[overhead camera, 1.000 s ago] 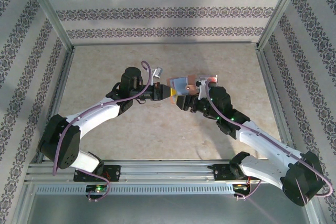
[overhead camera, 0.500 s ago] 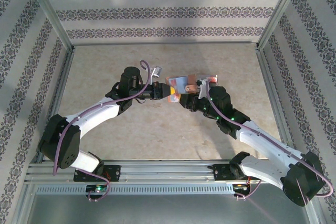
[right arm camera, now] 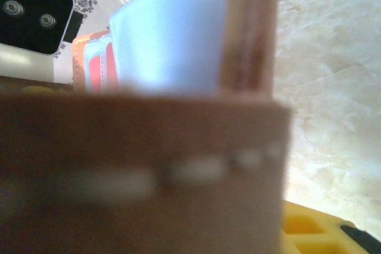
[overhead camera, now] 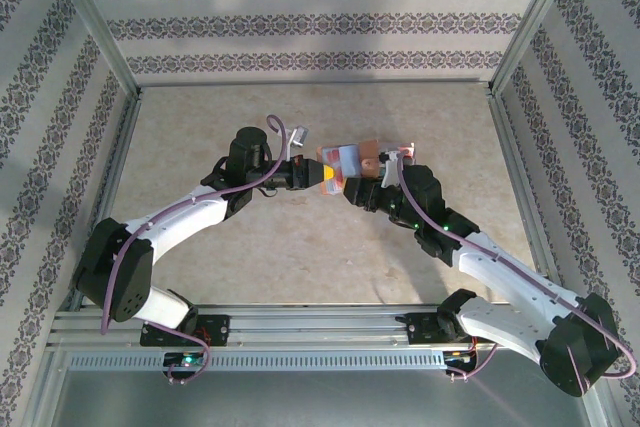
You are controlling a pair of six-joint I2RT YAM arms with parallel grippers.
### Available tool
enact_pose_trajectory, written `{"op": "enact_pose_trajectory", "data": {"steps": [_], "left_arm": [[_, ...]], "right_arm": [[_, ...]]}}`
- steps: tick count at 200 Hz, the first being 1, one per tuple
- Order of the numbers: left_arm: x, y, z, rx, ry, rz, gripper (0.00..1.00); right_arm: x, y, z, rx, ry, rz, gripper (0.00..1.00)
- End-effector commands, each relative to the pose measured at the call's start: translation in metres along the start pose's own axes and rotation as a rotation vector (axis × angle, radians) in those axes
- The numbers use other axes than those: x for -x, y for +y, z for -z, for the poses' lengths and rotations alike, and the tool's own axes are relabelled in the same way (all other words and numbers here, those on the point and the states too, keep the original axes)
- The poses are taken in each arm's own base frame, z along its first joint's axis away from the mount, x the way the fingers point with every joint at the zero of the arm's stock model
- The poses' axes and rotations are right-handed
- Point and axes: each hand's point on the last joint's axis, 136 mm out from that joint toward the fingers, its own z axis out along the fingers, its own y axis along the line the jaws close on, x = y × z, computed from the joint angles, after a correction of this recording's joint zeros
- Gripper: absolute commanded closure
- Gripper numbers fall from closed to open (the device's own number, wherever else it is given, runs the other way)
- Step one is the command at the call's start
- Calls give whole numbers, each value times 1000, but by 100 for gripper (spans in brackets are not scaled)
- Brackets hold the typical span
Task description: Take the credit cards out of the card holder
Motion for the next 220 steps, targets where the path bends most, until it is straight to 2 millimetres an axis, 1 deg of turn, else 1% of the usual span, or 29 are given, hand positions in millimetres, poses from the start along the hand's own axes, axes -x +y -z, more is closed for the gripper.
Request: {"op": "enact_pose_trajectory", "data": {"steps": [1,20,37,50,73,98,110,135,168,197,220], "left_arm": [[5,-24,9,-63,1,-83,100],[4,-25,12,-50,9,-93,100],[3,-24,15,-41,10,-97,100],[3,-24,16,-36,10,-99,100],[3,-23,17,-33,7,-98,100],[3,-22,16,-31,9,-93,100],[2,-21,16,-32,11,-94,100],[2,-21,17,-30,10,-93,100],[-1,-19,17,-24,16,-92,100],[-3,-17,19,-9,25,-96,100],[-5,-15,19,9,33,-101,100]], "right_arm": [[7,-19,6,-93,-41,1,52],[9,-25,9,-125,-51,2,46],[11,-28,11,-145,-56,5,40],[14,-27,13,-135,-59,4,34],[17,-12,16,-49,-61,3,24],[20,7,19,61,-54,-9,18],[20,12,20,87,-45,-15,15],[21,17,22,120,-41,-27,10],[25,12,20,106,-46,-61,8],[28,6,17,87,-34,-96,8],[29,5,17,99,-27,-114,2]]}}
